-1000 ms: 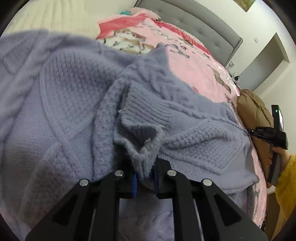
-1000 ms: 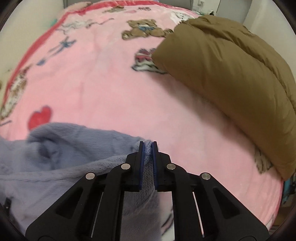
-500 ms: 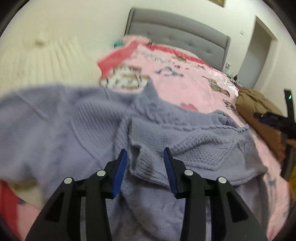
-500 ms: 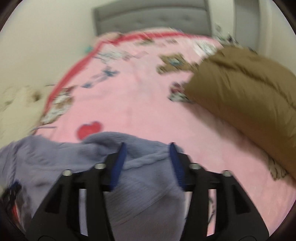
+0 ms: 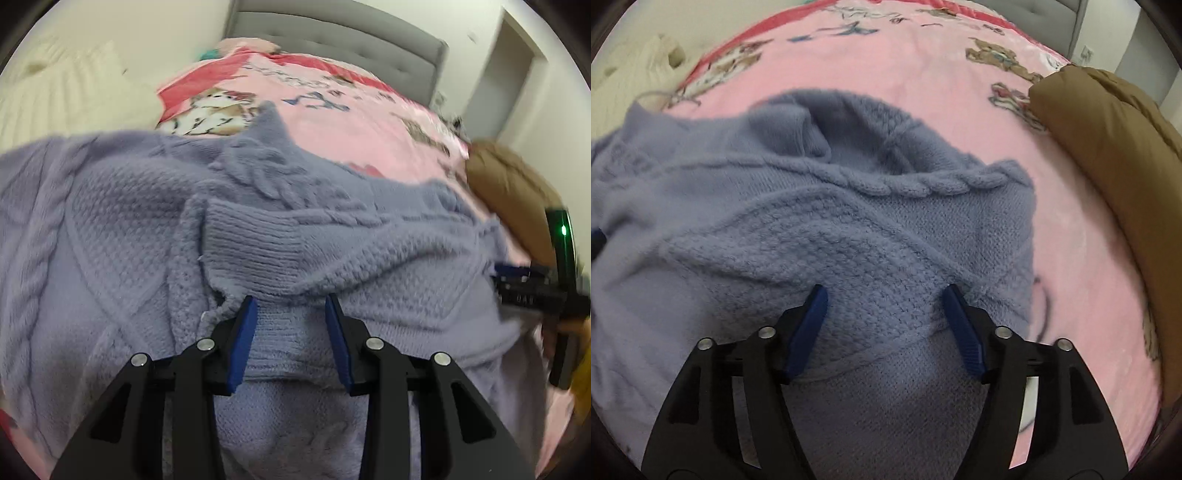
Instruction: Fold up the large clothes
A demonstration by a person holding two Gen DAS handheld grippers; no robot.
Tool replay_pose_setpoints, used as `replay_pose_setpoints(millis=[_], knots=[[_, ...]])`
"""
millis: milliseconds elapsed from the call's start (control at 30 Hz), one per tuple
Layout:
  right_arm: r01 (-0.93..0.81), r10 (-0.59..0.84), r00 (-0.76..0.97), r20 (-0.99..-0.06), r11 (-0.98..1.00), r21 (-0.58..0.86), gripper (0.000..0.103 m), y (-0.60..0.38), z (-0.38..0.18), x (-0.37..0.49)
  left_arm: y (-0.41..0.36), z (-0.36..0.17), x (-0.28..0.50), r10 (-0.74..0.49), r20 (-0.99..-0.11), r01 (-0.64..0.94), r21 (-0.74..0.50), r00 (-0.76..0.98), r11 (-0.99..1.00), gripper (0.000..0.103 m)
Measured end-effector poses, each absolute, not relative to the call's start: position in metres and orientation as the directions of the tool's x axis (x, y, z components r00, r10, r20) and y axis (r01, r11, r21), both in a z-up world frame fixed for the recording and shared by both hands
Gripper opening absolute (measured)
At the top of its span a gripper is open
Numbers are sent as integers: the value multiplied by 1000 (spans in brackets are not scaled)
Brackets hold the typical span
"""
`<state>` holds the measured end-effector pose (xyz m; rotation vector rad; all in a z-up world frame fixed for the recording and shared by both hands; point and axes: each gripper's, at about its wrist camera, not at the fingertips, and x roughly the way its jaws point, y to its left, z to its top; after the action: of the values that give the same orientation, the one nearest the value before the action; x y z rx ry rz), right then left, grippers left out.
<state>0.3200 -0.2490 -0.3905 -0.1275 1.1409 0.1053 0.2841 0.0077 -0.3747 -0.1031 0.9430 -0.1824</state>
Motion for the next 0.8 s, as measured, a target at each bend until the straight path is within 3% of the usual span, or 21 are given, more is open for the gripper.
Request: replay_pose_setpoints(millis=[233,300,500,567,600,633,700,800], knots=[[-115,6,399,-917,992,-44,67,-246,-385,322,7,-365,278,-196,-779,99,-170,596,980,39],[-93,33,433,-901,996,-8,67,-247,-374,319,7,-358,269,-188,-764,96,-164,617,982,50],[-119,212,608,-765,977,176,70,-204,-309,313,18,-336,241,-214,-733,61,-230,645,971,53],[-210,363,604,-710,931,297,73,-168,-291,335,23,-335,237,-221,-741,58,-240,633,969,54],[-242,428,575,-697,903,355,69,-151,-288,349,25,-335,236,-226,-745,57,-246,627,968,54],[-264,486,530,-695,873,410,54,-129,-290,371,29,-335,234,-231,-750,56,-251,620,966,54],[-277,566,428,-705,824,493,32,-93,-303,409,34,-336,233,-228,-758,52,-250,611,967,54],[-215,583,290,-759,812,542,34,-55,-331,450,44,-335,232,-224,-758,30,-261,613,965,54]])
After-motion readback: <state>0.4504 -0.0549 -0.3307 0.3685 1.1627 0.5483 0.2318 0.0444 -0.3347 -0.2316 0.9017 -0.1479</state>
